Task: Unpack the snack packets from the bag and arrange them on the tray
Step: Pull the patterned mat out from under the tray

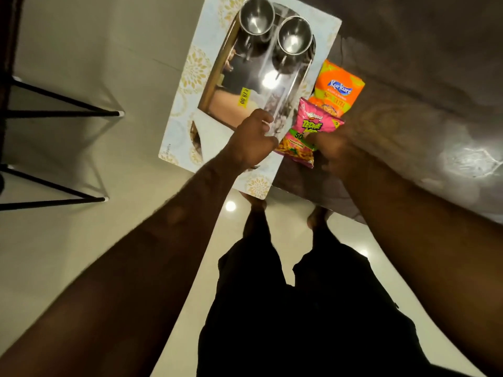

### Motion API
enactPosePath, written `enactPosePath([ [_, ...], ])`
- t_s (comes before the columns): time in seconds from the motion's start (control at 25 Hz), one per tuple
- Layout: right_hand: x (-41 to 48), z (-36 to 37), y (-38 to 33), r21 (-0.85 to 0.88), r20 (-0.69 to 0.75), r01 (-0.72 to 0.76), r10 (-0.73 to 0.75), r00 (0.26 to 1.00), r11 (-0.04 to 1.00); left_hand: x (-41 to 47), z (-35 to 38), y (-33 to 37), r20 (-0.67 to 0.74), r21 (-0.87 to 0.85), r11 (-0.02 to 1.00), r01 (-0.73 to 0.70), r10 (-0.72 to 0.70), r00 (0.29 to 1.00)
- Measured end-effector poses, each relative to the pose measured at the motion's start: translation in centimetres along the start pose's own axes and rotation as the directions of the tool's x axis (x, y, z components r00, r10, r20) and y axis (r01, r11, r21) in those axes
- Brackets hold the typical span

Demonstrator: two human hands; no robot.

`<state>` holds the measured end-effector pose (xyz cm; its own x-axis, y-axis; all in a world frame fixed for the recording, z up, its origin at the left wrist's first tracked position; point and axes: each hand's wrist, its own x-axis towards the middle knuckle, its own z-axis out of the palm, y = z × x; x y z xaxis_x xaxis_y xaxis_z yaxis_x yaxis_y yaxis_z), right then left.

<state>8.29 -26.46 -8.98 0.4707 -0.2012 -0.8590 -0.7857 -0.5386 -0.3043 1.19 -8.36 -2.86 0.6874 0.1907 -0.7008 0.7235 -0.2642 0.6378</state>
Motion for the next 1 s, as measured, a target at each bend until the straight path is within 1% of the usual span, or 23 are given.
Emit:
enactPosePath([
  [0.08, 0.4, 0.2, 0.0, 0.079, -0.043, 0.125, -0.122, 0.992, 0.989, 1.3, 1.3, 0.9, -0.015, 0.035, 0.999, -0.036, 0.036, 0.999],
  [0.16, 0.1, -0.3, 0.0, 0.154, -0.022, 0.225, -0.224, 0.974, 0.962, 2.0, 2.7, 1.7, -0.063, 0.072, 0.995, -0.070, 0.075, 0.995],
  [0.2, -0.2, -0.8, 0.1, 0.192, 0.009, 0.247, -0.254, 0.967, 0.950, 2.2, 3.3, 2.1, -0.089, 0.090, 0.992, -0.091, 0.099, 0.991],
  [0.24, -0.8, -1.6, 0.2, 0.227, 0.046, 0.249, -0.266, 0.963, 0.942, 2.2, 3.8, 2.4, -0.096, 0.095, 0.990, -0.107, 0.116, 0.989],
  [0.28, -1.7, -2.5, 0.2, 0.249, 0.099, 0.228, -0.259, 0.961, 0.941, 1.9, 4.0, 2.8, -0.074, 0.078, 0.991, -0.106, 0.111, 0.991],
  [0.32, -2.8, -3.3, 0.0, 0.255, 0.171, 0.189, -0.237, 0.956, 0.948, 1.5, 3.9, 3.1, -0.014, 0.034, 0.996, -0.081, 0.082, 0.997],
  [0.4, -4.6, -4.5, -0.5, 0.256, 0.306, 0.138, -0.216, 0.927, 0.957, 0.5, 3.4, 3.5, 0.137, -0.113, 0.994, -0.016, 0.032, 0.990],
  [0.44, -5.3, -5.0, -0.9, 0.271, 0.345, 0.129, -0.221, 0.912, 0.954, 0.1, 3.0, 3.6, 0.152, -0.172, 0.985, -0.005, 0.032, 0.988],
  [0.48, -5.8, -5.4, -1.4, 0.287, 0.363, 0.119, -0.223, 0.905, 0.950, 0.0, 2.3, 3.7, 0.113, -0.203, 0.979, -0.012, 0.036, 0.993],
  [0.56, -5.6, -5.4, -2.5, 0.280, 0.342, 0.094, -0.191, 0.920, 0.955, 0.3, 0.1, 3.9, -0.016, -0.204, 0.978, -0.029, 0.027, 1.000],
  [0.64, -4.2, -5.0, -3.4, 0.231, 0.259, 0.054, -0.115, 0.959, 0.972, 1.4, -3.0, 3.3, -0.120, -0.198, 0.980, -0.031, 0.007, 0.993],
  [0.72, -2.1, -4.6, -4.1, 0.181, 0.189, -0.010, -0.024, 0.982, 0.983, 2.7, -6.2, 2.6, -0.197, -0.158, 0.987, -0.006, -0.026, 0.980],
  [0.84, 0.7, -2.9, -5.4, 0.208, 0.162, -0.076, 0.042, 0.986, 0.975, 5.1, -9.4, 1.2, -0.229, -0.049, 0.997, 0.062, -0.072, 0.971],
  [0.92, 2.2, -1.5, -6.2, 0.224, 0.106, -0.048, 0.024, 0.994, 0.973, 6.4, -10.1, 0.4, -0.243, 0.030, 0.996, 0.085, -0.075, 0.967],
  [1.0, 3.5, -1.0, -6.3, 0.202, 0.043, 0.001, -0.010, 0.999, 0.979, 7.0, -9.7, -0.3, -0.277, 0.157, 0.982, 0.107, -0.060, 0.959],
])
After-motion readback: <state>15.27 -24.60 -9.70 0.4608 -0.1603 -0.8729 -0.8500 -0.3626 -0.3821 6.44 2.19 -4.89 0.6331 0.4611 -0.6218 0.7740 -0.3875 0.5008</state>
